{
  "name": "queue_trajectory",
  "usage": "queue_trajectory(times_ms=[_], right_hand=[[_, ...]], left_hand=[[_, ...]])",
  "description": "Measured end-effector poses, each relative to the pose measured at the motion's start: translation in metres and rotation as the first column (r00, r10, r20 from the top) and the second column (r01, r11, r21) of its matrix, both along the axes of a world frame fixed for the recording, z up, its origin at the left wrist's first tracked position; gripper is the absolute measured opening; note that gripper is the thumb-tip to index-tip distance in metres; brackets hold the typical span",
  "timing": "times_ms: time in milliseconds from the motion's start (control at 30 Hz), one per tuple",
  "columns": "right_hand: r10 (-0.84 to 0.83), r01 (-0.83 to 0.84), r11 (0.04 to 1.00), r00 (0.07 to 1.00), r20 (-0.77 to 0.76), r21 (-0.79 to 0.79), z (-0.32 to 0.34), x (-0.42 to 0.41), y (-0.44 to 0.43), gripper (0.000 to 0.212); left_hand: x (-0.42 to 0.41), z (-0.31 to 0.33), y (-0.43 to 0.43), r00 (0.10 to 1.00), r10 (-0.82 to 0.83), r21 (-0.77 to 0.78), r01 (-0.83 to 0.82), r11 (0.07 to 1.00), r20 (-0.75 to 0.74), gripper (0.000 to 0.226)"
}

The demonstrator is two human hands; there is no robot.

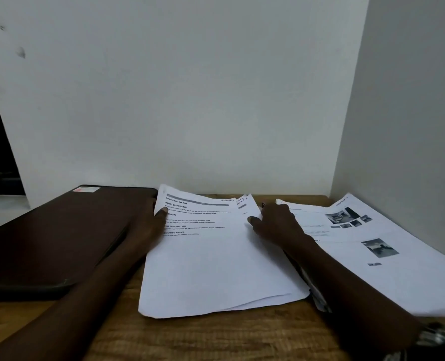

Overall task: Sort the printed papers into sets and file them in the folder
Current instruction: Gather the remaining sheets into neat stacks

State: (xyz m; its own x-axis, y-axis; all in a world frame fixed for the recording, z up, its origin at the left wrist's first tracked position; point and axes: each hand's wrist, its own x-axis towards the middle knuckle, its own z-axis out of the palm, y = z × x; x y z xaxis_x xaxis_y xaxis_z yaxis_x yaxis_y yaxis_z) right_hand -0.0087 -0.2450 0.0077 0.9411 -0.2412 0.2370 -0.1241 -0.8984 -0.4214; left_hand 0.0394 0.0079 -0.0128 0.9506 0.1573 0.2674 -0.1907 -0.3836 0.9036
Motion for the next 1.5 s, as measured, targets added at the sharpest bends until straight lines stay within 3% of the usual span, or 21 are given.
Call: queue_trajectory(times_ms=[133,300,400,467,533,667,800,833,867,933,1033,1133,1200,1267,1367,1433,1500], right_hand=[[0.015,-0.015,1.000,1.000,0.001,-0.001,-0.003,0.000,0.006,0.051],[0.039,-0.039,0.999,0.999,0.002,0.002,0.001,-0.005,0.010,0.042],[0.046,-0.045,0.997,0.999,-0.015,0.065,0.005,-0.009,0.012,0.015],[0.046,-0.044,0.994,0.999,-0.015,0.097,0.006,-0.012,0.014,0.034],[0.050,-0.048,0.993,0.999,-0.014,0.107,0.006,-0.013,0.015,0.042],[0.069,-0.068,0.984,0.998,-0.003,0.163,0.004,-0.008,0.012,0.024],[0.135,-0.135,0.953,0.991,0.021,0.270,0.000,-0.007,0.007,0.025],[0.130,-0.141,0.929,0.990,0.058,0.342,0.001,-0.008,0.007,0.027],[0.116,-0.141,0.889,0.990,0.083,0.435,0.003,-0.010,0.008,0.043],[0.166,-0.203,0.729,0.979,0.118,0.654,0.008,-0.015,0.007,0.063],[0.395,-0.255,0.418,0.915,0.079,0.872,0.017,-0.024,0.004,0.048],[0.483,-0.318,0.303,0.864,0.143,0.898,0.027,-0.028,0.010,0.040],[0.390,-0.420,0.338,0.877,0.281,0.843,0.039,-0.030,0.017,0.024],[0.243,-0.521,0.501,0.851,0.466,0.691,0.057,-0.035,0.023,0.010],[0.138,-0.564,0.736,0.667,0.732,0.375,0.080,-0.046,0.030,0.027],[0.149,-0.591,0.753,0.581,0.800,0.290,0.088,-0.054,0.036,0.030],[0.163,-0.621,0.709,0.605,0.779,0.334,0.088,-0.059,0.039,0.019]], left_hand=[[0.002,-0.002,-0.003,1.000,0.002,0.008,-0.002,1.000,0.020,0.033],[0.006,0.002,-0.002,1.000,0.005,-0.003,-0.005,1.000,0.020,0.063],[-0.001,0.011,0.000,0.992,-0.109,-0.270,0.088,0.959,-0.065,0.055],[-0.005,0.014,0.005,0.956,-0.276,-0.494,0.192,0.848,-0.103,0.043],[-0.008,0.013,0.010,0.915,-0.375,-0.596,0.219,0.773,-0.151,0.038],[-0.011,0.012,0.007,0.896,-0.425,-0.537,0.299,0.789,-0.126,0.033],[-0.015,0.015,0.006,0.886,-0.452,-0.536,0.333,0.776,-0.103,0.032],[-0.016,0.018,0.007,0.881,-0.465,-0.565,0.340,0.752,-0.088,0.031],[-0.019,0.024,0.008,0.875,-0.480,-0.594,0.356,0.721,-0.058,0.031],[-0.027,0.038,0.008,0.866,-0.499,-0.627,0.411,0.662,0.041,0.031],[-0.039,0.056,0.004,0.879,-0.442,-0.599,0.454,0.660,0.179,0.034],[-0.050,0.074,0.002,0.897,-0.307,-0.522,0.435,0.733,0.317,0.030],[-0.060,0.086,0.001,0.879,-0.257,-0.464,0.437,0.771,0.401,0.023],[-0.071,0.098,-0.003,0.834,-0.238,-0.428,0.475,0.769,0.499,0.019],[-0.084,0.110,-0.009,0.740,-0.201,-0.349,0.516,0.782,0.642,0.020],[-0.089,0.112,-0.012,0.691,-0.198,-0.291,0.523,0.801,0.695,0.023],[-0.089,0.111,-0.012,0.676,-0.182,-0.284,0.517,0.807,0.714,0.023]])
